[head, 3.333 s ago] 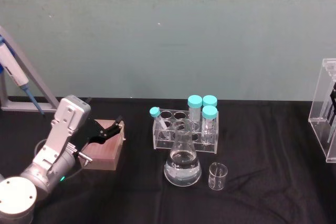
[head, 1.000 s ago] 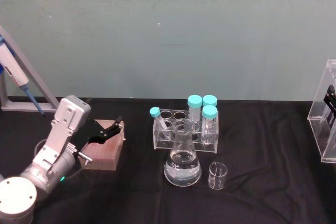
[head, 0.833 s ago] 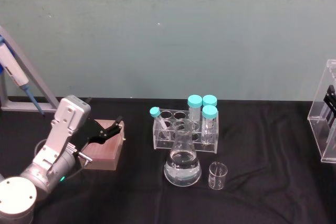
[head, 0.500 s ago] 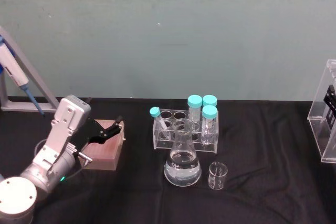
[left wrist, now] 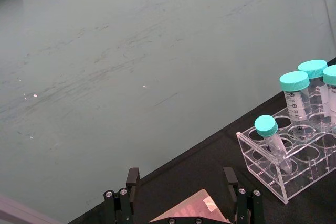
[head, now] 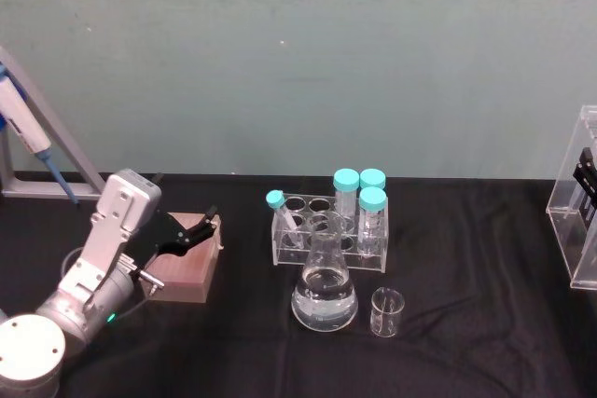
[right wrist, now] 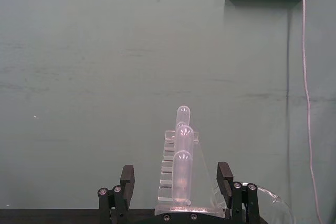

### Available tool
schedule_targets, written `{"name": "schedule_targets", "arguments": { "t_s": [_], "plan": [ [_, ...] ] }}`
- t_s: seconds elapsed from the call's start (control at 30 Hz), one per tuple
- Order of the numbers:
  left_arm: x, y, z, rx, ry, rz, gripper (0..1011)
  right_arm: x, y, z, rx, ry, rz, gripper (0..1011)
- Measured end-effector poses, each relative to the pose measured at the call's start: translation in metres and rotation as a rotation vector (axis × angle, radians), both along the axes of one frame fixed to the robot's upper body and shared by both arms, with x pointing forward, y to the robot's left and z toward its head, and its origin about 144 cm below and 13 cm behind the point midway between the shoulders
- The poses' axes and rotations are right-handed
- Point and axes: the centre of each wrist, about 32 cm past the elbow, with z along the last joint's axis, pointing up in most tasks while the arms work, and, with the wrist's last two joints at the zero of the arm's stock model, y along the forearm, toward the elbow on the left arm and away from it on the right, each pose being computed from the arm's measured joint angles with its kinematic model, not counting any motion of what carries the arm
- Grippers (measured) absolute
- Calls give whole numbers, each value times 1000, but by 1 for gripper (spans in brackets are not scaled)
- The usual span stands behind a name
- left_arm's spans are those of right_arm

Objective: Place the experimental apparatus aside using one hand.

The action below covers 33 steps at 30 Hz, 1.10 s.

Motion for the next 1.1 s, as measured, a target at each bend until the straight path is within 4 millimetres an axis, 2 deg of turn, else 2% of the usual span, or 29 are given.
{"name": "schedule_targets", "arguments": {
  "t_s": [0.73,1.1],
  "plan": [
    [0,0,0,0,0,0,1000,-4,6,10,-61,-96,-23,1003],
    [0,0,0,0,0,0,1000,-3,7,17,-152,-209,-12,1003]
  ]
}}
